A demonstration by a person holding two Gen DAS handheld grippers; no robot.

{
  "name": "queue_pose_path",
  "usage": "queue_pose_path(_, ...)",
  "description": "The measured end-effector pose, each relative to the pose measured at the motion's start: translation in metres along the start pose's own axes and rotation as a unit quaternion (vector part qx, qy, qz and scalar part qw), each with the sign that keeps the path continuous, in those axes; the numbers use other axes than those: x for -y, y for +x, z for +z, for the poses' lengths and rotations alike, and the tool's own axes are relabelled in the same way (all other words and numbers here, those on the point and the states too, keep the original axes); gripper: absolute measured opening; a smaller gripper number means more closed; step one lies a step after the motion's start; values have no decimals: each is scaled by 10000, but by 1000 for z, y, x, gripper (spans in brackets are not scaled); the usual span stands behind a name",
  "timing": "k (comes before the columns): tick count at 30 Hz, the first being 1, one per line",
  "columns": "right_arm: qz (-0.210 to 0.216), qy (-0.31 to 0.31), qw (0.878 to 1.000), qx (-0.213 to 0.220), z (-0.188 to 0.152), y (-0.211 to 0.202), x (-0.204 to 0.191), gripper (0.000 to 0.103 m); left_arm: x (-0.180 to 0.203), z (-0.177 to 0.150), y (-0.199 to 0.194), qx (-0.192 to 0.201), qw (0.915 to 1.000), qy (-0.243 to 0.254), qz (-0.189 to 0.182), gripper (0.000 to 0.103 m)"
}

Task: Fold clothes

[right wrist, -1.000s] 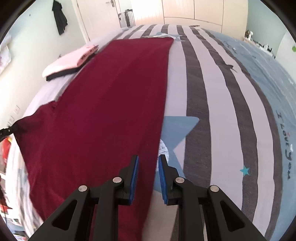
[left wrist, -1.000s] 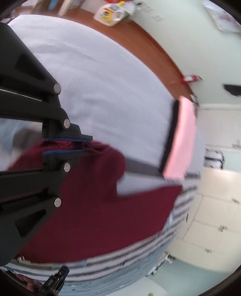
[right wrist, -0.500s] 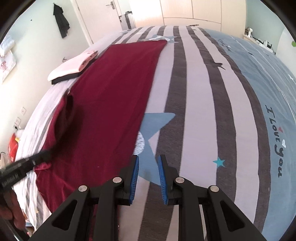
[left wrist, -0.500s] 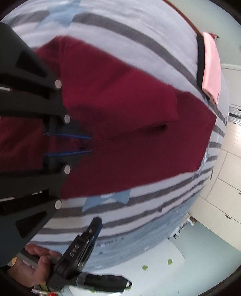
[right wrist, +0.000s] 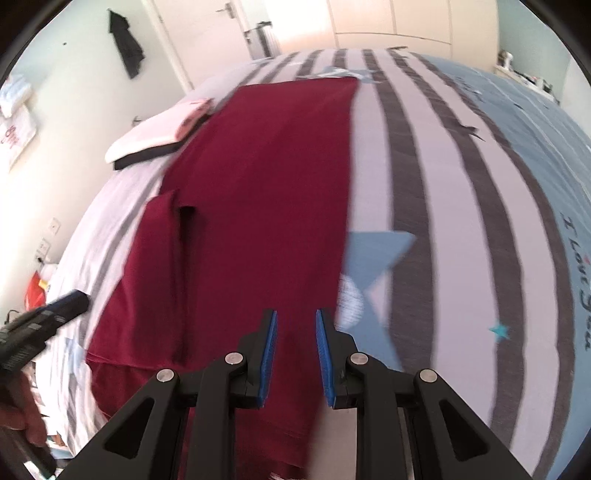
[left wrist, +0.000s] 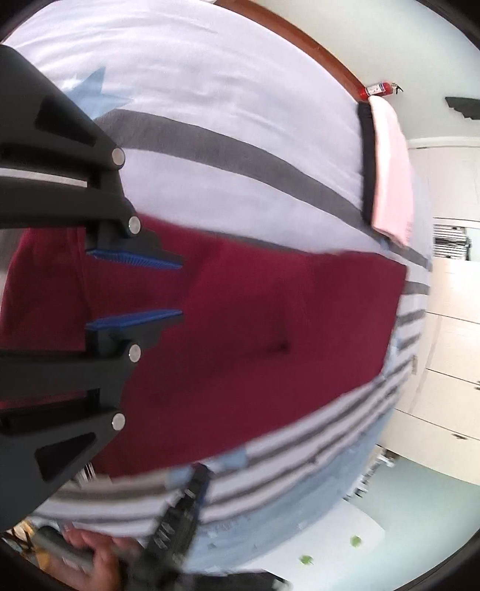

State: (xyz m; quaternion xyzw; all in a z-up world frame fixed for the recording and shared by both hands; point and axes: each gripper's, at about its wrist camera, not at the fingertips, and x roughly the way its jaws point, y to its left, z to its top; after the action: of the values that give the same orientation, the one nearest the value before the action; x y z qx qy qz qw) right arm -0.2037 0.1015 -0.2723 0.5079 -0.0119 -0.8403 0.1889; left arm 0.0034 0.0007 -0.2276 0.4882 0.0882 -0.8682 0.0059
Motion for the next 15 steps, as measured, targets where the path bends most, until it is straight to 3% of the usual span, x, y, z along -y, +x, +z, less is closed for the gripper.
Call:
queue_pose_path(4, 102, -155, 9998, 34, 13, 16, -24, 20, -6, -25, 32, -523, 9986, 22, 86, 20)
queue_pose_path(7, 117, -285, 9995, 99, 29, 33, -38, 20, -10, -33, 30, -368, 9993, -52, -47, 20)
queue_pose_path(15, 288, -574, 9974, 324, 72, 78, -65, 20, -18, -35, 27, -458, 9983, -111, -338, 20)
